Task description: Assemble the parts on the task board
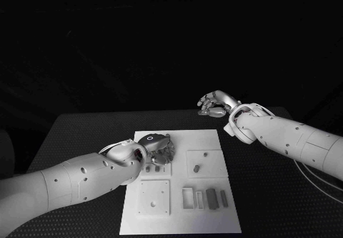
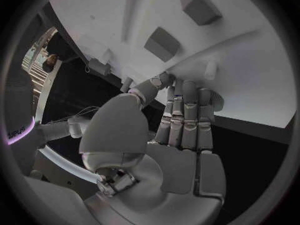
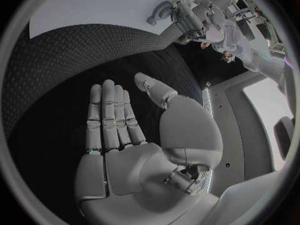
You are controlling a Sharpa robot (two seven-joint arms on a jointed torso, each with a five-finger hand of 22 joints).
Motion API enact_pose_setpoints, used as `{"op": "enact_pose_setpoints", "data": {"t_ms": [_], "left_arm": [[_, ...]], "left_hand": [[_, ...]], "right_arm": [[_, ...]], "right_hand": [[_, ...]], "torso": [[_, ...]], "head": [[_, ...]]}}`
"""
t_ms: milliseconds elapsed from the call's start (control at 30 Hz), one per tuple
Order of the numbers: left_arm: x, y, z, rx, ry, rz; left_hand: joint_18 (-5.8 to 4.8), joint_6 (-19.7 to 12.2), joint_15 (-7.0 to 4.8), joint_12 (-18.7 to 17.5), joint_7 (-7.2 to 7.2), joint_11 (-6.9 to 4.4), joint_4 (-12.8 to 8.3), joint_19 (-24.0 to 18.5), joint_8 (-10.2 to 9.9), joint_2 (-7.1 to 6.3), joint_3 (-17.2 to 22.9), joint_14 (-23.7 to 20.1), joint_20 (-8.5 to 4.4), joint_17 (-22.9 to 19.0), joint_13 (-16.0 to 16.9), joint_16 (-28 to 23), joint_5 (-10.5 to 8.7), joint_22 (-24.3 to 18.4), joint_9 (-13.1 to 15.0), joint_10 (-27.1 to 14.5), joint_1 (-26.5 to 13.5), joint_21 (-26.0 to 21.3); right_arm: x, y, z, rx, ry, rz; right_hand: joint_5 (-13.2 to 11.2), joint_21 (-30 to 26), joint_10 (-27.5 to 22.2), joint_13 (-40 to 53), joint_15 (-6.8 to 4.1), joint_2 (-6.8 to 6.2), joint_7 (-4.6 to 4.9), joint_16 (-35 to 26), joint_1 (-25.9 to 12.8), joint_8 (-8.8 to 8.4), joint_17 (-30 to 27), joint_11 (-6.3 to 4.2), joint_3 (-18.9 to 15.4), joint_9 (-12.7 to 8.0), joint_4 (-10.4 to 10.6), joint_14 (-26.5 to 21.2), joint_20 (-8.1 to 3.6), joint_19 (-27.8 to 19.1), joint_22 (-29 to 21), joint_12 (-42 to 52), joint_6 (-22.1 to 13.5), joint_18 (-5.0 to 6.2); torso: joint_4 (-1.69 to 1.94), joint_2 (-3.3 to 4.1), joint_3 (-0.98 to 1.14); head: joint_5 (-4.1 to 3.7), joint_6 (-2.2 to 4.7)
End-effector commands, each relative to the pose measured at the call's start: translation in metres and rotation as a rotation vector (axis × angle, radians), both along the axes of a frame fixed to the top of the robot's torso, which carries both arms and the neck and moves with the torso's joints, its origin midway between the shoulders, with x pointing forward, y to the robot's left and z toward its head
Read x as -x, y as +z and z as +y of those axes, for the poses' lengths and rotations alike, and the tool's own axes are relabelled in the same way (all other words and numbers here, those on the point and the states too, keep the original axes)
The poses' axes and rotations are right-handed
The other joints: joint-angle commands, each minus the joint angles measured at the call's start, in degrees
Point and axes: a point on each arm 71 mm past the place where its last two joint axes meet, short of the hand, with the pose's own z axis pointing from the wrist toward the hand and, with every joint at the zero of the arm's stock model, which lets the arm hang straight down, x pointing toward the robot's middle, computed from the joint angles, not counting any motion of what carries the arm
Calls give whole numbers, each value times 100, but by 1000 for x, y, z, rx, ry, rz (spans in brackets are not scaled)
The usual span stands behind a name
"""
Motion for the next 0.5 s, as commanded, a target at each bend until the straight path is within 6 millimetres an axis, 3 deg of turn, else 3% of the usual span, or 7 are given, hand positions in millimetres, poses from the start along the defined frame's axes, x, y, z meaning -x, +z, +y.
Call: {"op": "enact_pose_setpoints", "data": {"t_ms": [33,500], "left_arm": [[3,-11,-2,-39,-14,58],[1,-17,-5,-91,-15,84]], "left_hand": [[30,18,5,-1,-19,-33,11,4,9,48,-17,31,-167,-11,-32,26,0,116,-12,11,1,27],[8,155,-23,21,-2,-59,6,-20,85,214,0,61,-193,-20,-54,52,39,118,-38,118,11,31]], "right_arm": [[1,0,2,1,16,3],[1,0,3,0,19,3]], "right_hand": [[30,-26,45,-11,-3,54,-3,-26,25,16,-9,7,-38,-4,-7,38,43,-6,-9,-25,2,-4],[40,-36,53,-27,-2,57,-6,-37,32,15,-10,5,-39,-5,-7,40,49,-7,-9,-27,7,0]], "torso": [[3,-3,-2],[-4,4,2]], "head": [[-4,-3],[-10,-38]]}}
